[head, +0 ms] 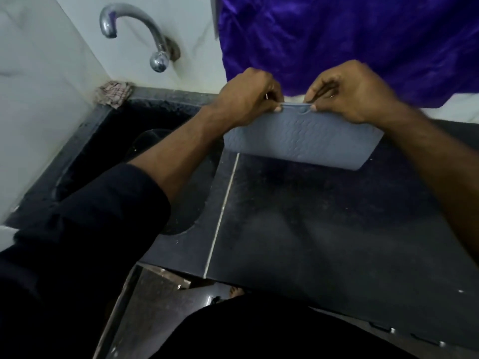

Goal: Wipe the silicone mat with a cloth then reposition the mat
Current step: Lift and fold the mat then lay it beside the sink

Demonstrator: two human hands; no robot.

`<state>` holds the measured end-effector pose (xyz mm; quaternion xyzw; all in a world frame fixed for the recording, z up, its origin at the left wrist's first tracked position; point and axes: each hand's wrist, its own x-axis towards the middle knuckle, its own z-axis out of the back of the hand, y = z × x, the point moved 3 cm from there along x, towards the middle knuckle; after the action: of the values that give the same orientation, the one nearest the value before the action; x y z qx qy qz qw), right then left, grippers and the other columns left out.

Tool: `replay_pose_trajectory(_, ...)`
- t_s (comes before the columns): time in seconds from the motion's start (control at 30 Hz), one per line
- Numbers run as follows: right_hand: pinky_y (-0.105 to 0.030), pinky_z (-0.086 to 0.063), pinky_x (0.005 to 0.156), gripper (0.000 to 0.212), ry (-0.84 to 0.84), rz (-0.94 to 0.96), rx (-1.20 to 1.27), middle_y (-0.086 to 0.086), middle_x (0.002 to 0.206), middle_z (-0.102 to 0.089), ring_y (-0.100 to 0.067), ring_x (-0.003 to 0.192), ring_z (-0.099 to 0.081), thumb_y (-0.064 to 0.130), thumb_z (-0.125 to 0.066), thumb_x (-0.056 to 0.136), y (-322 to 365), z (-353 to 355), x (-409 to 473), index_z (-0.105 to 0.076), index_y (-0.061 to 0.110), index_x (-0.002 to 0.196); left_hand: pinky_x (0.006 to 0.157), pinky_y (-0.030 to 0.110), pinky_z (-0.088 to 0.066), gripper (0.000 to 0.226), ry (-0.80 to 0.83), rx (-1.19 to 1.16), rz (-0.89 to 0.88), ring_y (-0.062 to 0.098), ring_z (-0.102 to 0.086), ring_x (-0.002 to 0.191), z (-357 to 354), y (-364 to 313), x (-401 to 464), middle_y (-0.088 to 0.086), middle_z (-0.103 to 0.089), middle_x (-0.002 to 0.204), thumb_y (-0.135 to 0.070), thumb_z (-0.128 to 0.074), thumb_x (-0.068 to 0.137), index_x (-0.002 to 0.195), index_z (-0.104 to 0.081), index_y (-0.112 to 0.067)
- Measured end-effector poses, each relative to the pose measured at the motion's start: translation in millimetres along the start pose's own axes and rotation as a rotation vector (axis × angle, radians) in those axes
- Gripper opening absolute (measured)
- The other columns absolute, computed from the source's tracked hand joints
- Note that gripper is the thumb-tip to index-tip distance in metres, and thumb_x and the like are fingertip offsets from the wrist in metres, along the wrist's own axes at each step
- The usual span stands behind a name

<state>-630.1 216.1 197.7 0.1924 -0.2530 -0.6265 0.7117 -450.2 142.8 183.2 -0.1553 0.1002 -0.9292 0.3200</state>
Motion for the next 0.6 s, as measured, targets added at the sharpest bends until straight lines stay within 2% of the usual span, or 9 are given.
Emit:
replay_pose_trajectory(0.13,-0.010,-0.048,0.071,0.017,0.017,-0.022,-0.016,0.002,0.090,-0.071,0.000,0.079,-0.065,0.005,-0.075,0.078,-3.8,-16.3,3.9,-0.073,0.012,0.093,0.078,0.024,-0.049,0.022,0.027,-0.026,0.041,0.005,-0.057,0.087,-11.9,8.5,-6.2,-0.001,-0.069,0.106,-0.026,-0.067,0.087,0.106,-0.071,-0.015)
replay_pose_trajectory(0.27,-0.006,-0.049,0.065,0.016,0.035,-0.051,-0.028,0.003,0.087,-0.071,0.003,0.076,-0.064,0.003,-0.074,0.079,-9.0,-36.1,5.7,-0.073,0.014,0.091,0.076,0.022,-0.045,0.019,0.051,-0.031,0.067,0.006,-0.056,0.085,-27.9,16.7,-14.5,0.001,-0.070,0.104,-0.023,-0.068,0.086,0.103,-0.072,-0.014)
replay_pose_trajectory(0.43,-0.009,-0.047,0.065,0.013,0.063,-0.079,-0.030,-0.001,0.090,-0.072,0.003,0.075,-0.064,0.003,-0.072,0.081,-16.2,-61.1,2.3,-0.073,0.011,0.090,0.084,0.033,-0.053,0.019,0.120,-0.036,0.096,0.009,-0.061,0.087,-48.1,26.7,-25.4,0.000,-0.071,0.104,-0.024,-0.067,0.086,0.103,-0.071,-0.016)
replay_pose_trajectory(0.6,-0.013,-0.050,0.068,0.014,0.069,-0.100,-0.041,-0.002,0.091,-0.073,-0.002,0.078,-0.066,0.003,-0.070,0.082,-20.4,-68.6,1.8,-0.073,0.013,0.091,0.086,0.038,-0.053,0.019,0.143,-0.055,0.111,0.012,-0.062,0.091,-54.0,30.4,-29.3,0.000,-0.070,0.105,-0.025,-0.066,0.087,0.104,-0.070,-0.017)
